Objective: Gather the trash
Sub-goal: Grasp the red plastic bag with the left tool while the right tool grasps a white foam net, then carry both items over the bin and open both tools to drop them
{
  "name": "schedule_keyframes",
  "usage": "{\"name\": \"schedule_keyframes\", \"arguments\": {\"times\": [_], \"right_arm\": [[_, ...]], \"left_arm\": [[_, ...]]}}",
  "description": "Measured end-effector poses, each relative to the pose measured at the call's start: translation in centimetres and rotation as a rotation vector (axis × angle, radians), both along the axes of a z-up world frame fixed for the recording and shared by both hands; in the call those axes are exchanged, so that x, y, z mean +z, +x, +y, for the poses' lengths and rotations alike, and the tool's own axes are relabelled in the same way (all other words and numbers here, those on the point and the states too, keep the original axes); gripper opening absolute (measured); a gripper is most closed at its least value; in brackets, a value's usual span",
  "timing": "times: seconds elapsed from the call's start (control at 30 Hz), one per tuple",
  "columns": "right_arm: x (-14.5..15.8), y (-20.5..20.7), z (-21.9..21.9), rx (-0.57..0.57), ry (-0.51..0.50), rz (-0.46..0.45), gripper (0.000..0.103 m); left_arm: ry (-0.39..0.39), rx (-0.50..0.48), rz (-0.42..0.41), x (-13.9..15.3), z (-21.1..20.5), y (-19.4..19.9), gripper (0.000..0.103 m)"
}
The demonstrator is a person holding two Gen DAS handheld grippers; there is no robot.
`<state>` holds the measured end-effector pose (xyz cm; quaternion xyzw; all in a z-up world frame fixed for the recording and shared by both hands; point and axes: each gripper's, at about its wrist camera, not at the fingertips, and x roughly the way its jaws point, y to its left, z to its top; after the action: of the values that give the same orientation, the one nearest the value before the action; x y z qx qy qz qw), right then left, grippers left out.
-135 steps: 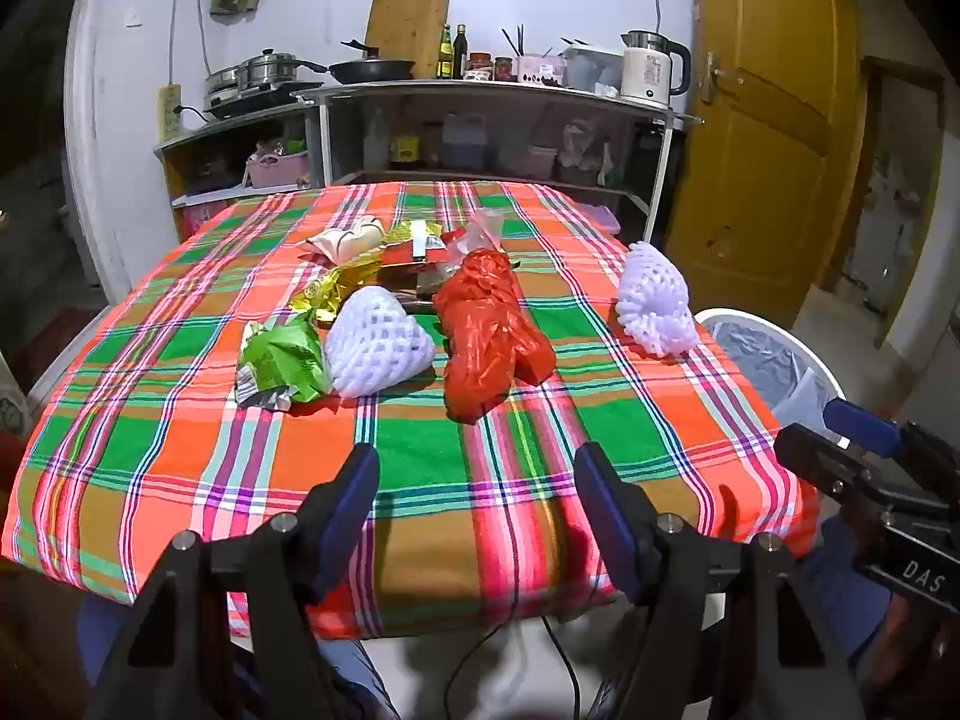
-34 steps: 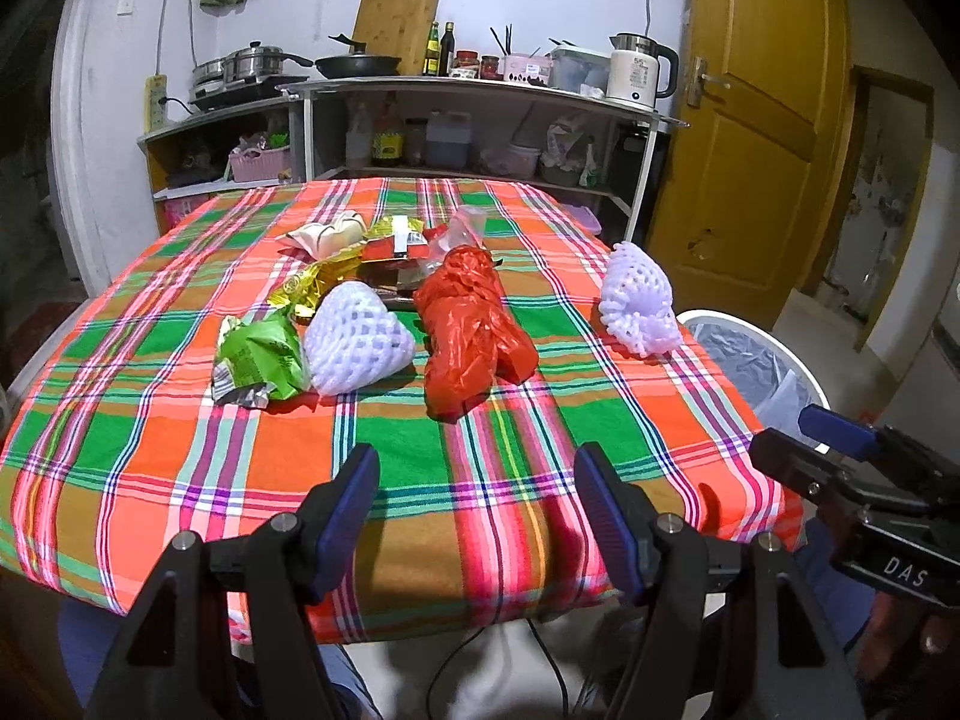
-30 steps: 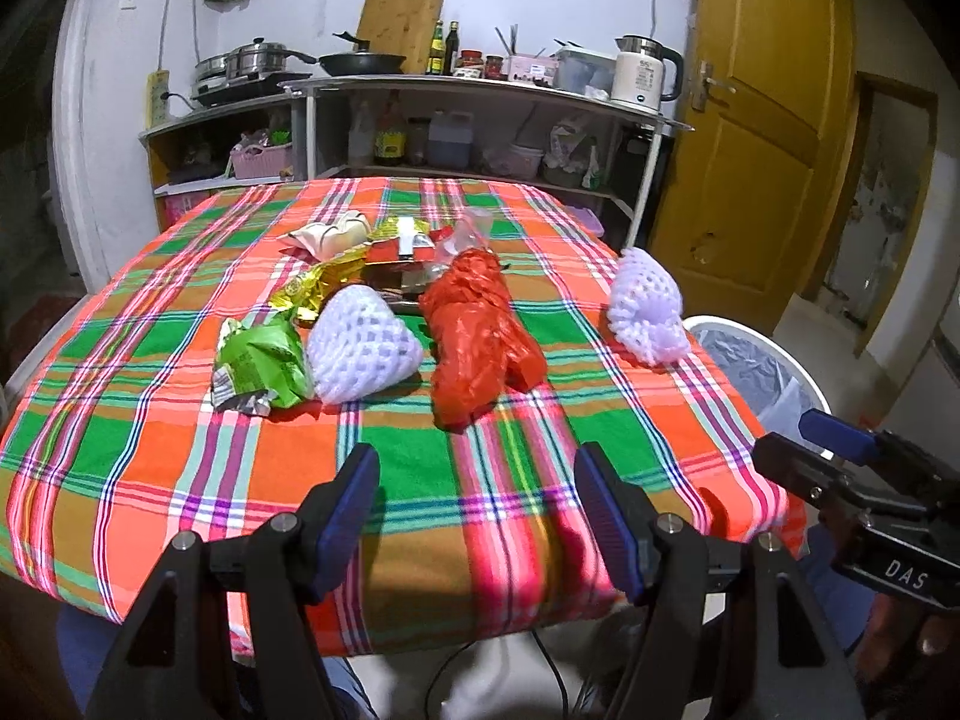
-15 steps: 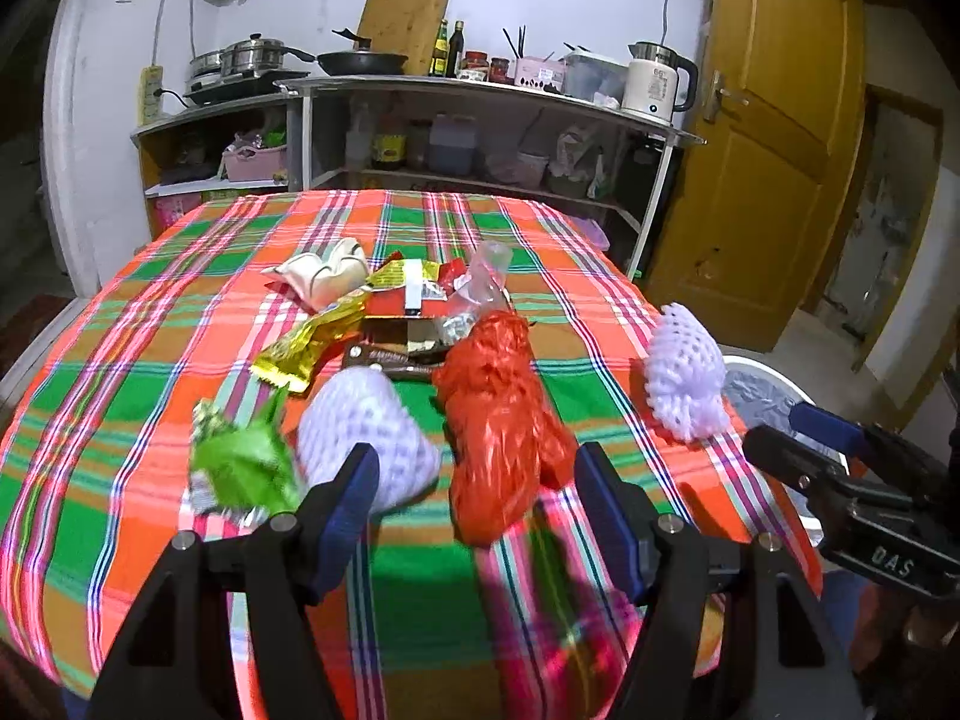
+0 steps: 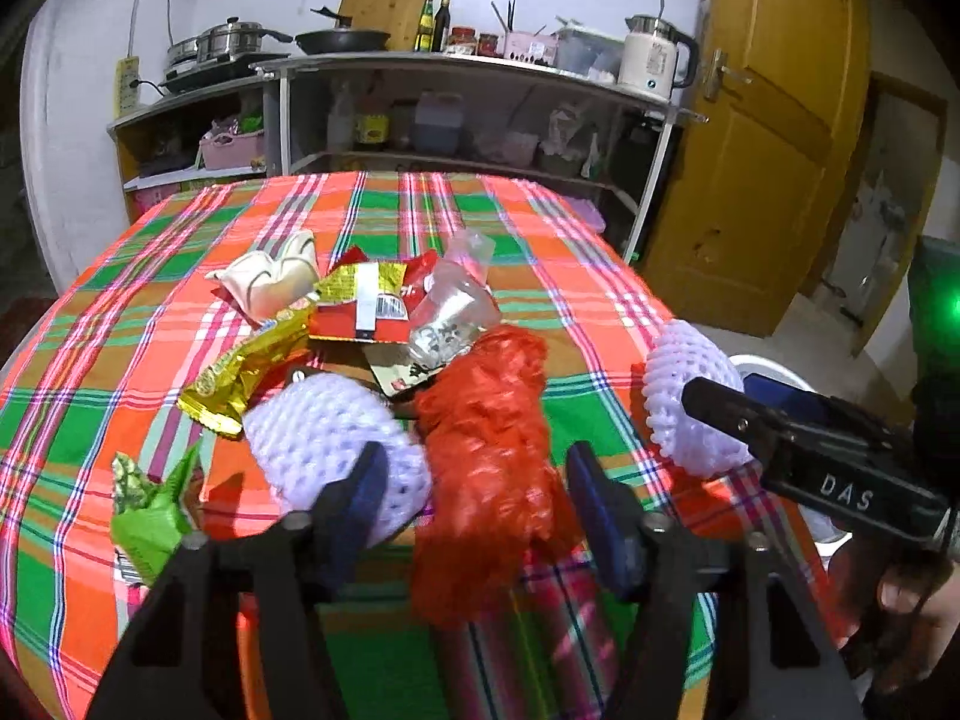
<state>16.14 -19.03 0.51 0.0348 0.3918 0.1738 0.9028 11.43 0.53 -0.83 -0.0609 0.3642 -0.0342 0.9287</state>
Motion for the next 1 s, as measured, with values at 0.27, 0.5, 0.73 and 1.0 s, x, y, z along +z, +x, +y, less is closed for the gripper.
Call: {"name": "schedule_keyframes", "arguments": {"times": [0.27,0.5,0.73,1.0], "right_arm": [[-0.5,0.3,0.4,0.023,0.010,0.023,0.030],[0.6,-1.0,-0.6,0.020,0.035,0.000,0.020],[1.8,-3.0,-2.6,-0.008,0.068,-0.034,0.018],[2.8,-4.8,-6.5,-0.072,0.106,-0.059,0.018]], "left_arm": [[0.018,-0.026,0.003,-0.2,-0.6,0.0,0.036],[-0.006,-0.031,0.002,0.4,-0.5,-0.3,0.032],[0.001,-0.058,-0.028,1.7,-1.8,-1.2,0.025],[0.006,-0.122,-0.055,3.1,-4.5,-1.3,0.025]]}}
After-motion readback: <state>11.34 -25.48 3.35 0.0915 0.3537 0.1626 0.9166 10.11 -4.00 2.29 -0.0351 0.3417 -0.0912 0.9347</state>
